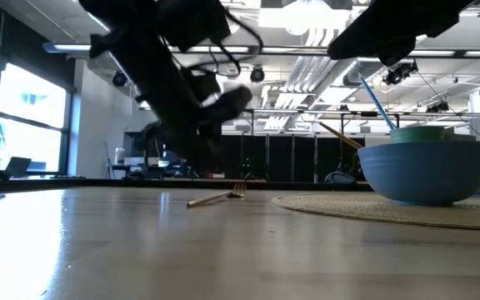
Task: Pick & Place Utensil
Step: Put the fork into the blue bowl
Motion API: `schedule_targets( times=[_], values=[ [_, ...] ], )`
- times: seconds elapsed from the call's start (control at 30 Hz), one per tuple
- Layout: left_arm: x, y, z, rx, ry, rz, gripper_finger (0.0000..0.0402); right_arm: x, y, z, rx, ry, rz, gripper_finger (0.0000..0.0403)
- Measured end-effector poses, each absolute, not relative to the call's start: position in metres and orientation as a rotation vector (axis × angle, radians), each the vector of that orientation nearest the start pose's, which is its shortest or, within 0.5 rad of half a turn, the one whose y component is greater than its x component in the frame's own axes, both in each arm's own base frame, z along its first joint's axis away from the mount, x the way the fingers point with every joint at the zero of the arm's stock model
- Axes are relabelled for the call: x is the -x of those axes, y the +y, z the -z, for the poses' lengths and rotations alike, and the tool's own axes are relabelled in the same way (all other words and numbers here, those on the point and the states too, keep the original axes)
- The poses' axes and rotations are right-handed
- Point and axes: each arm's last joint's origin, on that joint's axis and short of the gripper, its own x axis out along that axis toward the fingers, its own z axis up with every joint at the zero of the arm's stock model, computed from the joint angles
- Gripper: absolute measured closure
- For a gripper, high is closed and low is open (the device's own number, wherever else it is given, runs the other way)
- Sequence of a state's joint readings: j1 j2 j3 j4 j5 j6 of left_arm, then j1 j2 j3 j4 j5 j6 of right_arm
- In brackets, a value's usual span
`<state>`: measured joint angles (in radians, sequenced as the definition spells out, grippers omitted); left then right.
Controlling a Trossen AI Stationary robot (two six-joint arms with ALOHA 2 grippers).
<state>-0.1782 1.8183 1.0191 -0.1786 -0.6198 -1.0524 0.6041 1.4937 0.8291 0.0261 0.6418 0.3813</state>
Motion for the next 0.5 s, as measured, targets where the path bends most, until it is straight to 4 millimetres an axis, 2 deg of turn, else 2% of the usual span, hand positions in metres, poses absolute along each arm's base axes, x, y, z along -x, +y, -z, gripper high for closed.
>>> schedule_targets(
  times=[0.2,0.33,0.5],
  values=[
    [-0.326,-0.062,-0.191,0.473,0.577,-0.748,0.0312,-0.273,0.157,-0.2,0.012,0.511,0.183,0.0389],
    [-0.302,-0.064,-0.219,0.394,0.539,-0.809,0.0312,-0.306,0.165,-0.19,-0.002,0.557,0.217,0.0393],
    [-0.271,-0.062,-0.251,0.322,0.479,-0.858,0.0312,-0.343,0.164,-0.184,0.003,0.671,0.413,0.0397]
  ],
)
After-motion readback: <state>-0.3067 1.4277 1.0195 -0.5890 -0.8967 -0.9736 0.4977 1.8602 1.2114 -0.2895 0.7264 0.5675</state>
